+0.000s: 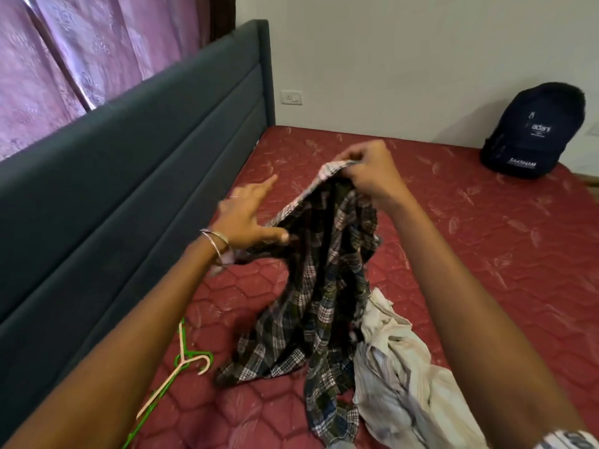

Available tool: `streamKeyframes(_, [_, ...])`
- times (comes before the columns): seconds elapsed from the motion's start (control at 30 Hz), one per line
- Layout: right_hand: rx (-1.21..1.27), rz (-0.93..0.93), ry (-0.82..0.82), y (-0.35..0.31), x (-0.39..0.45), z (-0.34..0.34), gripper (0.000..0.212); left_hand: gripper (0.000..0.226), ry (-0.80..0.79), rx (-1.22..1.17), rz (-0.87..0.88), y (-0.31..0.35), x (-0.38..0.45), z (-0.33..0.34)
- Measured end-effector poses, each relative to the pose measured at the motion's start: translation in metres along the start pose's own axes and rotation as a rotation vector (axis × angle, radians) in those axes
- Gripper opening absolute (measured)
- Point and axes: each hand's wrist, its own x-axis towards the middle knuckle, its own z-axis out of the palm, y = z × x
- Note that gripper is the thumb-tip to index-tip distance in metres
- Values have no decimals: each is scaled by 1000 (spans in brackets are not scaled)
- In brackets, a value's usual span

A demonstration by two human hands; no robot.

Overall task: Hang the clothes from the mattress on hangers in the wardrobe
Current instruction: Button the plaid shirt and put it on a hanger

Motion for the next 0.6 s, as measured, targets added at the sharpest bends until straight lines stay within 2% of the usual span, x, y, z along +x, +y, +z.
streamKeyframes(0.07, [181,-17,-75,-28,-7,20,21,110,16,-287,-1,34,2,17])
streamKeyframes(0.13, [292,-81,-192,-47,-16,32,25,68,101,-363,-86,55,10,31])
streamKeyframes(0.2, [378,-107,-305,-43,-22,29,36,36,252,-393,-111,51,10,34])
streamKeyframes(0.27, [517,-78,-406,-11,-25,16,57,12,326,-518,-98,36,5,23])
streamKeyframes(0.3, [558,-23,-427,16,-30,12,68,7,341,-622,-92,31,-1,12])
streamKeyframes(0.37, [514,152,-426,75,-45,17,87,26,391,-850,-114,27,-12,-13])
streamKeyframes(0.47, [197,360,-592,146,-77,52,100,31,454,-1177,-112,30,-13,-49])
streamKeyframes(0.53, [-5,347,-727,172,-92,88,100,29,481,-1281,-103,34,-9,-66])
streamKeyframes(0.6, [-117,247,-646,186,-96,123,77,19,540,-1302,-122,38,-4,-78])
